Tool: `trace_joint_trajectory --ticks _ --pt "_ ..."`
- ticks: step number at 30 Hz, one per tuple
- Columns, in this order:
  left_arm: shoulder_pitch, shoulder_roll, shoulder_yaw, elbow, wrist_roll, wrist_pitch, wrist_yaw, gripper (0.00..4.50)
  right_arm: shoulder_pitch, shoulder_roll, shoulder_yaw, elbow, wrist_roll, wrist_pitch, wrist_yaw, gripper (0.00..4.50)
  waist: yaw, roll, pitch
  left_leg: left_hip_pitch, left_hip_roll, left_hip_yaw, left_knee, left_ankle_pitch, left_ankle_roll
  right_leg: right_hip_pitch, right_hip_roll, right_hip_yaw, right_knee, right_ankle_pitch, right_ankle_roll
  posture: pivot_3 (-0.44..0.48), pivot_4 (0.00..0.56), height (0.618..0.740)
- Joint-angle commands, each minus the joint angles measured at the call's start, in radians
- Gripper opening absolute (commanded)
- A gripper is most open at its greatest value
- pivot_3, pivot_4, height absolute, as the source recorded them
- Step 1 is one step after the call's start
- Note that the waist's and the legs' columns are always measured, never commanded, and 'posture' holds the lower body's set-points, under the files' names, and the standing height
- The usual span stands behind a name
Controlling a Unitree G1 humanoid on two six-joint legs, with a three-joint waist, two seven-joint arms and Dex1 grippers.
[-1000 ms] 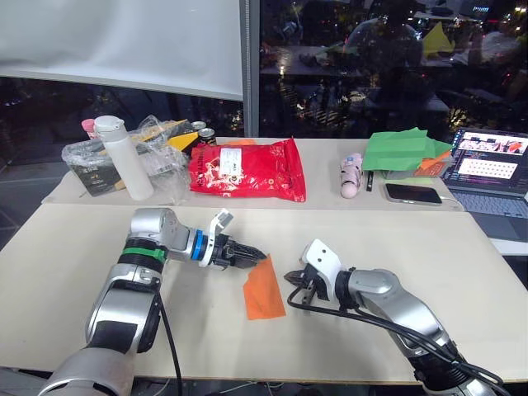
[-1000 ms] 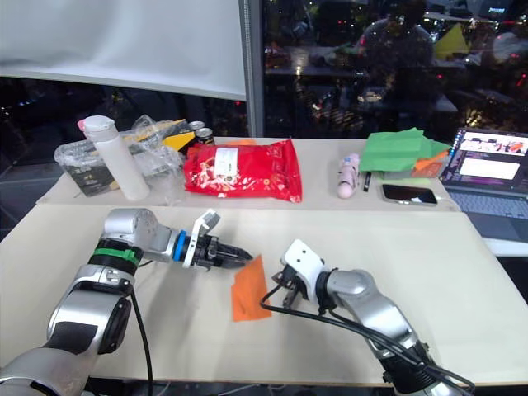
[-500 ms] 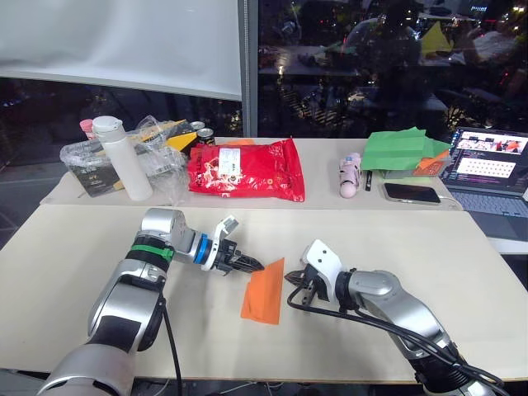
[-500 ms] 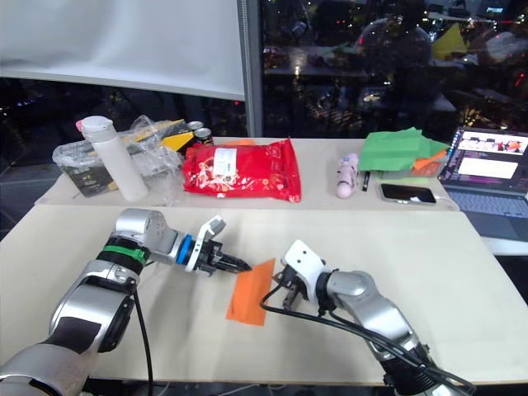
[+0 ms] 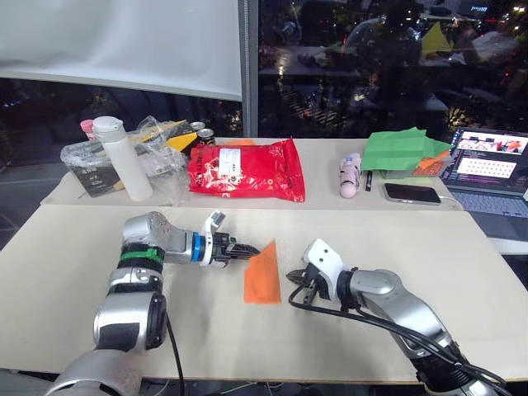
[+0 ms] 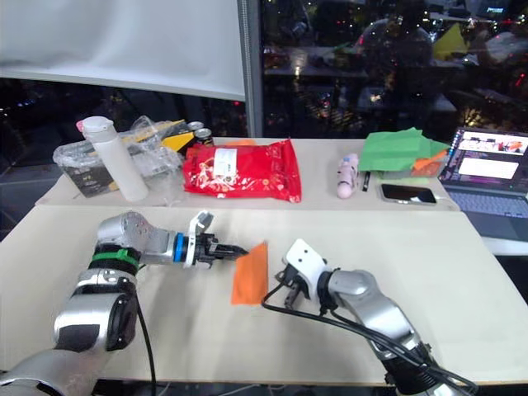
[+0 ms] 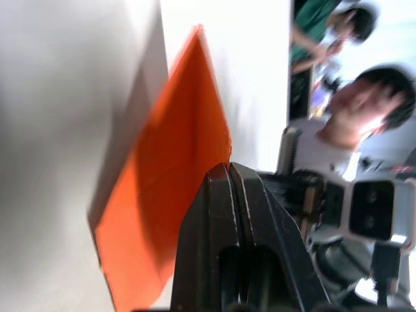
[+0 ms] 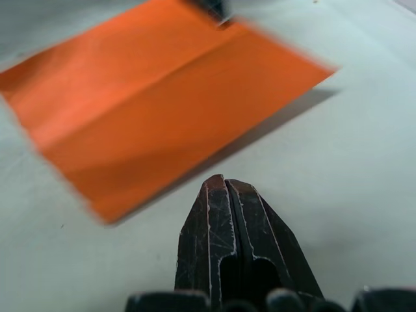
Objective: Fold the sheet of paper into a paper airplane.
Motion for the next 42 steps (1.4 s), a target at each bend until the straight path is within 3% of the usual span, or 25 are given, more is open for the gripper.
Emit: trace_joint_trajectory --ticks 1,6,9,16,17,18,25,29,31,32,37,39,42 --pt "0.119 -0.184 0.261 -0.326 -0.06 0.041 0.264 0.04 -0.036 -0.003 -0.052 -0.006 -0.014 -0.033 -0.03 0.0 0.007 0.0 0.0 0.0 0.0 0.0 0.0 0.0 0.0 0.0 0.0 0.0 0.0 0.001 0.0 0.0 0.15 0.715" --pt "0.221 -0.429 0.456 -0.568 -0.152 0.041 0.607 0.04 -0.083 -0.013 -0.089 0.025 -0.023 -0.07 -0.04 0.0 0.016 -0.002 0.001 0.001 0.0 0.0 0.001 0.0 -0.001 0.002 -0.001 0.0 -0.002 0.004 0.003 0.0 0.15 0.715" --pt "0.248 -0.506 0.51 -0.621 -0.245 0.041 0.763 0.04 -0.104 -0.017 -0.1 0.042 -0.023 -0.081 -0.04 0.0 0.013 -0.002 0.001 0.004 0.0 -0.001 0.001 0.0 -0.001 0.003 0.0 0.001 -0.002 0.004 0.004 0.0 0.15 0.715" --pt "0.316 -0.53 0.487 -0.617 -0.477 0.041 0.997 0.04 -0.126 -0.014 -0.1 0.058 -0.02 -0.086 -0.034 0.0 0.02 -0.002 0.001 0.004 -0.003 -0.001 0.002 0.0 -0.001 0.008 -0.002 0.001 -0.006 0.004 0.004 0.0 0.15 0.715" --pt "0.331 -0.51 0.475 -0.612 -0.536 0.041 1.017 0.59 -0.127 -0.012 -0.096 0.056 -0.017 -0.083 -0.029 0.0 0.02 -0.002 0.001 0.004 -0.003 -0.001 0.002 0.0 -0.001 0.008 -0.003 0.001 -0.006 0.004 0.004 0.0 0.15 0.715" --pt "0.343 -0.495 0.466 -0.606 -0.587 0.041 1.039 0.79 -0.127 -0.011 -0.092 0.054 -0.014 -0.081 -0.025 0.0 0.02 -0.002 0.001 0.004 -0.004 -0.001 0.002 0.0 -0.001 0.008 -0.003 0.001 -0.006 0.004 0.004 0.0 0.15 0.715" --pt "0.422 -0.22 0.373 -0.539 -0.887 0.041 1.135 3.13 -0.103 0.01 -0.085 0.027 0.022 -0.073 0.004 0.0 0.013 -0.002 0.001 0.005 -0.003 -0.001 0.001 0.001 -0.002 0.007 -0.002 0.001 -0.005 0.004 0.004 0.0 0.15 0.715" --pt "0.465 0.055 0.282 -0.474 -1.061 0.036 1.072 4.48 -0.071 0.019 -0.083 -0.019 0.06 -0.056 0.03 0.0 -0.004 -0.002 0.001 0.007 -0.001 -0.002 0.0 0.001 -0.003 0.006 -0.001 0.0 -0.003 0.004 0.004 0.0 0.15 0.715" --pt "0.478 0.183 0.233 -0.442 -1.113 0.039 1.003 4.48 -0.057 0.014 -0.079 -0.039 0.074 -0.055 0.045 0.0 -0.003 -0.001 0.001 0.006 -0.002 -0.002 0.0 0.002 -0.004 0.006 -0.001 0.0 -0.003 0.004 0.004 0.0 0.15 0.715" --pt "0.484 0.261 0.203 -0.44 -1.115 0.04 0.939 4.5 -0.053 0.018 -0.08 -0.052 0.078 -0.06 0.044 0.28 0.0 -0.003 0.002 0.005 -0.003 -0.002 0.0 0.002 -0.005 0.005 -0.002 0.0 -0.004 0.004 0.004 0.0 0.15 0.715" --pt "0.435 0.476 0.101 -0.447 -0.969 0.011 0.661 4.5 -0.041 0.021 -0.05 -0.127 0.118 0.012 0.057 1.9 0.004 -0.003 0.002 0.002 -0.002 -0.002 -0.002 0.003 -0.007 -0.005 -0.002 -0.001 -0.004 0.003 0.001 0.0 0.15 0.715" --pt "0.445 0.555 0.004 -0.529 -0.832 -0.087 0.47 4.5 -0.041 0.041 -0.03 -0.156 0.129 0.067 0.039 2.58 0.005 -0.003 0.002 0.003 -0.002 -0.001 -0.003 0.004 -0.008 -0.005 -0.002 -0.001 -0.004 0.003 -0.002 0.0 0.15 0.715" --pt "0.509 0.707 -0.245 -0.678 -0.496 -0.412 0.153 4.5 -0.063 0.107 -0.01 -0.19 0.151 0.175 -0.028 3.64 0.002 -0.003 0.001 0.004 -0.002 0.0 -0.012 0.007 -0.023 -0.007 -0.003 -0.001 -0.006 0.005 -0.015 0.0 0.15 0.715"
